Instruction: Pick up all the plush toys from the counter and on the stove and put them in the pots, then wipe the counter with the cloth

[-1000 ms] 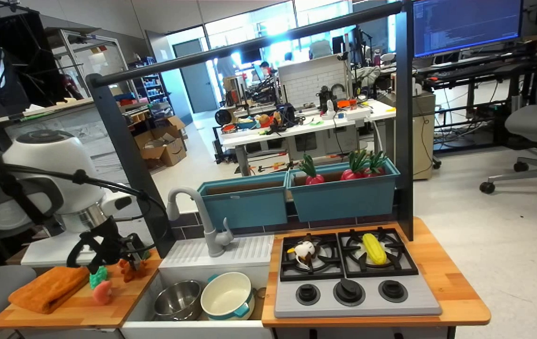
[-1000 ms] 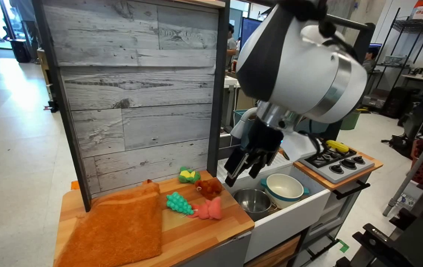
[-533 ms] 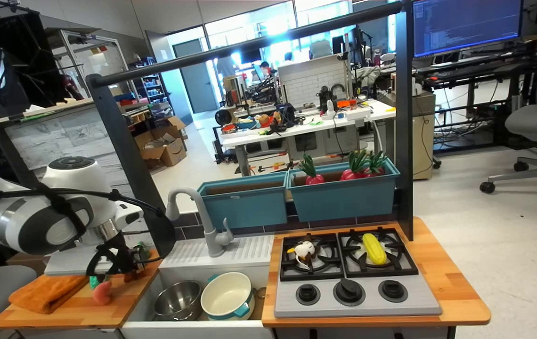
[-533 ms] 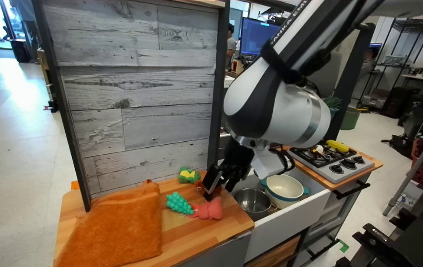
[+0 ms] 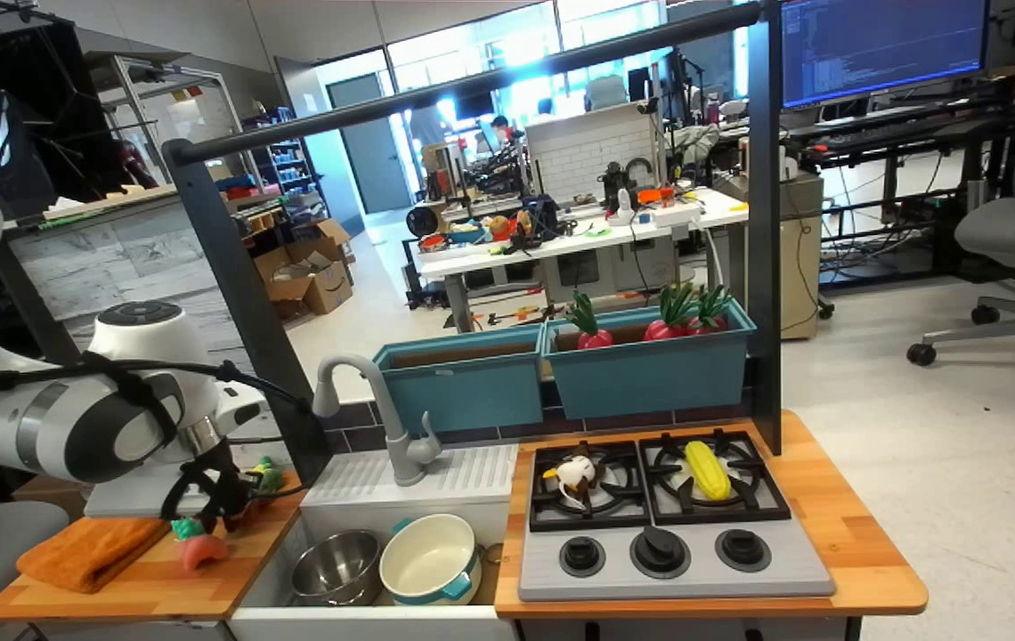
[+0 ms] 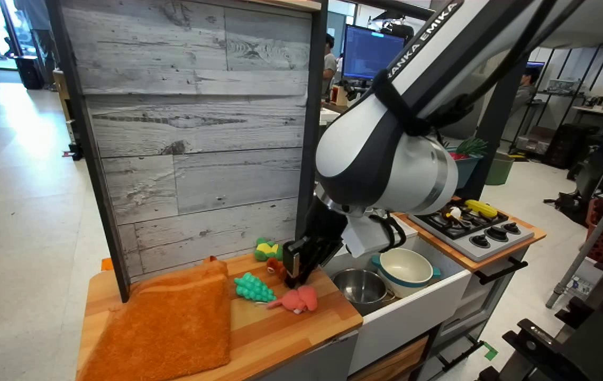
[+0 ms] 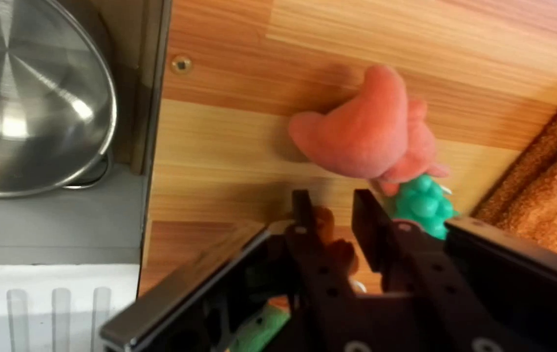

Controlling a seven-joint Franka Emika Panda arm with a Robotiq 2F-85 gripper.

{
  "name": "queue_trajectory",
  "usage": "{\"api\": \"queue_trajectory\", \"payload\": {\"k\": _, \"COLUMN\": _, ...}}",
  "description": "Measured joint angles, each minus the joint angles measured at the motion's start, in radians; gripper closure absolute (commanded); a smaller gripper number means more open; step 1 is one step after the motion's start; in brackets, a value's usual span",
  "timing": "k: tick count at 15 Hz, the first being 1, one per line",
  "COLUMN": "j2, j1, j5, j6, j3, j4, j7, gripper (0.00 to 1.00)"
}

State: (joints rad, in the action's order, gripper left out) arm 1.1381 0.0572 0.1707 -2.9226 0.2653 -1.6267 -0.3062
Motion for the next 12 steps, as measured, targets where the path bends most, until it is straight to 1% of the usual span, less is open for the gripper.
{"api": "queue_trajectory", "payload": {"k": 4, "j2": -0.002, "j1": 0.001, "j5": -0.035, "j6": 0.000, "j3": 0.005, "j4": -0.003, "j7": 0.023, "gripper": 0.99}}
{"api": "queue_trajectory", "payload": {"k": 6, "j2": -0.019, "j1": 0.012, "j5": -0.046, "j6": -0.001, "j3": 0.000, "j4": -0.024, "j7": 0.058, "gripper": 0.99}}
{"api": "queue_trajectory", "payload": {"k": 9, "j2": -0.107, "j1": 0.062, "j5": -0.052, "j6": -0.044, "j3": -0.042, "j4": -0.124, "j7": 0.141, "gripper": 0.99}}
{"api": "queue_trajectory", "payload": {"k": 12, "j2": -0.247, "j1": 0.148, "j5": -0.053, "j6": -0.129, "j3": -0.122, "j4": -0.273, "j7": 0.242, "gripper": 0.99}}
